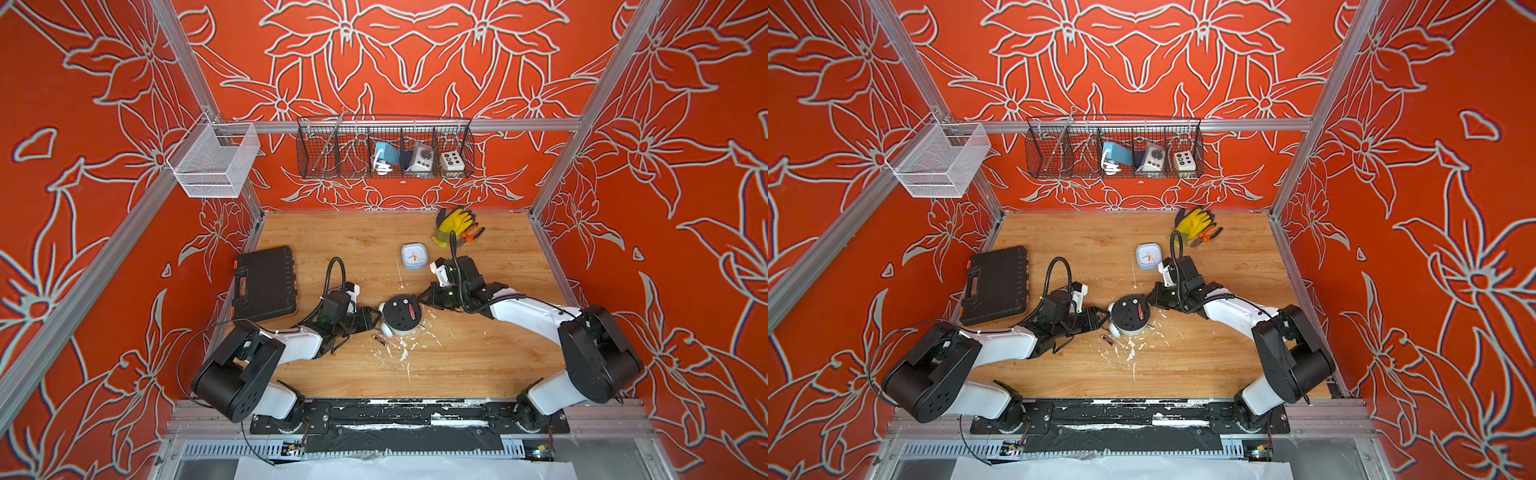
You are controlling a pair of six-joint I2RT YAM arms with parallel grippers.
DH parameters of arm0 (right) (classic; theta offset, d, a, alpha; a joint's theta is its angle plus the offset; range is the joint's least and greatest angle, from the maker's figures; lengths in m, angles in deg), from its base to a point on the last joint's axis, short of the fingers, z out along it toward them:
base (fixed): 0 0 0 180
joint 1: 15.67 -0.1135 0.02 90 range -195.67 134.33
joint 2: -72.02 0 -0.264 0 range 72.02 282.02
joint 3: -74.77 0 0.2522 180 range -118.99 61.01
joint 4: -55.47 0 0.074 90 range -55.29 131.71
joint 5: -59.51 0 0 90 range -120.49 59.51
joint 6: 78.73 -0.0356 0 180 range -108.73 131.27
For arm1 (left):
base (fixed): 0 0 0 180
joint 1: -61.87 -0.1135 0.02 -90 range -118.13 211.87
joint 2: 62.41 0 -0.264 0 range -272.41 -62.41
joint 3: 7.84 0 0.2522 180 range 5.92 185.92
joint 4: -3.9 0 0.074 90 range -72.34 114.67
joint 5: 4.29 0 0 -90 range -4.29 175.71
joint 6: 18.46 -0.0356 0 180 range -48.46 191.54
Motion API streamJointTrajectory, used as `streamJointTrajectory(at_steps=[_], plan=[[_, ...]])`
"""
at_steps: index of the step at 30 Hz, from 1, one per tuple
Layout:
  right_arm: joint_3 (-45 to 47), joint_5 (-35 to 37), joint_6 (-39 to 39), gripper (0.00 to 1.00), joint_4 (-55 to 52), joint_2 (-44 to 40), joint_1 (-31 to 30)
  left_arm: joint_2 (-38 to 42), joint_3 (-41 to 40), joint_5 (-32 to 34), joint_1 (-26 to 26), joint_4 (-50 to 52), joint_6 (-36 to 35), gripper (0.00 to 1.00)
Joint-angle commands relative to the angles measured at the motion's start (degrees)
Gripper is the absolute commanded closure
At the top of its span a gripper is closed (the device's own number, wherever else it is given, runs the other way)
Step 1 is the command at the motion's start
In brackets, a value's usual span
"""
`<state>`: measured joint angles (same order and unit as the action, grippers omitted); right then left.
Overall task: Insert the battery into the alarm
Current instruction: Install the cover on the alarm.
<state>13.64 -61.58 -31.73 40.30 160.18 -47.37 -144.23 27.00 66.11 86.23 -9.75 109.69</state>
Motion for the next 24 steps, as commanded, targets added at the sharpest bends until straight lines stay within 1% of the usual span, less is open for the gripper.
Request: streamJointTrajectory(at_steps=[1,24], plan=[[0.81,-1.71,-0.25,1.00,1.77,1.10,-0.75,-0.20,1.23,-0.29,-0.19,0.96,-1.40,0.48],[2.81,-2.70,0.12,1.00,2.70,1.48,-1.61,0.08,2.03,-0.87,-0.19,1.23,-1.86,0.47]])
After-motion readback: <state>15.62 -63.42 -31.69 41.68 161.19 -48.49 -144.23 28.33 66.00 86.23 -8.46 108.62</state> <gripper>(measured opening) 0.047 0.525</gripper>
